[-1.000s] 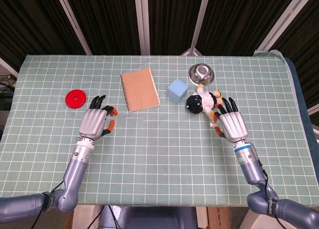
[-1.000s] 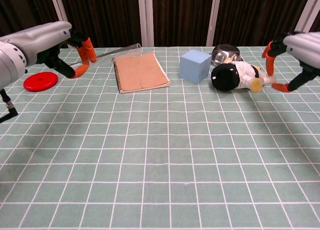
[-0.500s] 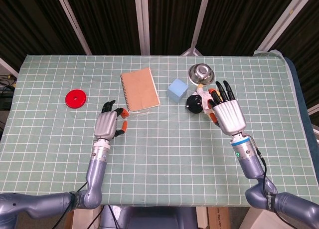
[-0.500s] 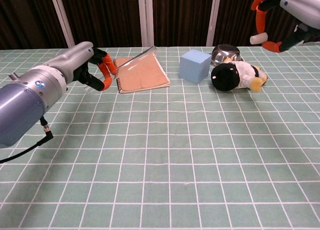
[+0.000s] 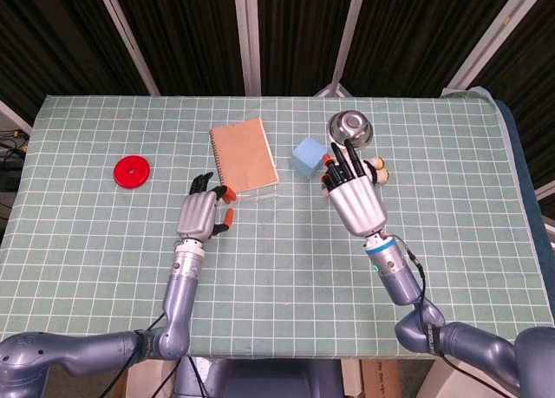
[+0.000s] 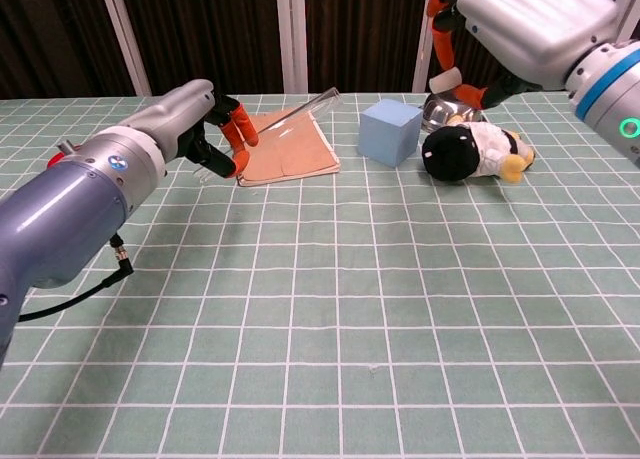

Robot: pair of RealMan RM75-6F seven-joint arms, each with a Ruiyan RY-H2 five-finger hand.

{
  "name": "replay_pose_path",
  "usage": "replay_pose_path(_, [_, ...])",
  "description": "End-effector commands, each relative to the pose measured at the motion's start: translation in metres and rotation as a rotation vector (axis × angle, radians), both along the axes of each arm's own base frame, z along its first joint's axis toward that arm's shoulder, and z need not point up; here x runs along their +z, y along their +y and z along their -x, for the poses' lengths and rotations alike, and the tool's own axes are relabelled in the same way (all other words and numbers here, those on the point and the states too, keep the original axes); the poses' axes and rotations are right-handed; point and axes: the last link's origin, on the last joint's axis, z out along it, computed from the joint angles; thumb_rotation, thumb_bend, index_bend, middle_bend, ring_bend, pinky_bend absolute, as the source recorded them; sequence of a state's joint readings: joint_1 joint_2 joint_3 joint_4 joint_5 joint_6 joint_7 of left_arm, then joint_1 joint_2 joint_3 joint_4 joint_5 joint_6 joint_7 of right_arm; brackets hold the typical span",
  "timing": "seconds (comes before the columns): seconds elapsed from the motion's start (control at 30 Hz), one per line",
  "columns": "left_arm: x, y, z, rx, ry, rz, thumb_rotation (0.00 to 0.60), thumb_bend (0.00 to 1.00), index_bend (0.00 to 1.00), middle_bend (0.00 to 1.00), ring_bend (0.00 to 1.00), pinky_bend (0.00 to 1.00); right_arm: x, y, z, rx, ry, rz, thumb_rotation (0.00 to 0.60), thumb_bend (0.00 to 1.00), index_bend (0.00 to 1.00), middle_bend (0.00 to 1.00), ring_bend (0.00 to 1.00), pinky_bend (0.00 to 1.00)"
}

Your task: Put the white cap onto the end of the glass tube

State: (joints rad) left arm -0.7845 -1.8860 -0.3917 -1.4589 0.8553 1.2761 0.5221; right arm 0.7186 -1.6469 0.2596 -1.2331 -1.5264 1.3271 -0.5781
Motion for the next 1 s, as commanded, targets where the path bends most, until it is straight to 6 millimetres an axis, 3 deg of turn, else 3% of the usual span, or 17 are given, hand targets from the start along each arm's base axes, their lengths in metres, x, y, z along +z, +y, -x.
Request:
replay_pose_path(0.03, [0.001,0.000,0.000,0.008,0.007,0.000,0.600,0.76,0.48,0.50,0.07,0.00,-0.010,-0.003,-0.009,0.016,0.011,0.008,0.600,0.36,0.63,0.25,0.01,0.00])
replay_pose_path(1.0, [0.003,0.001,-0.007,0.135,0.002,0.031,0.600,0.76,0.48,0.50,0.08,0.00,-0.055,-0.014,-0.046,0.050,0.035,0.024,0.600,0.36,0.64,0.25,0.01,0.00])
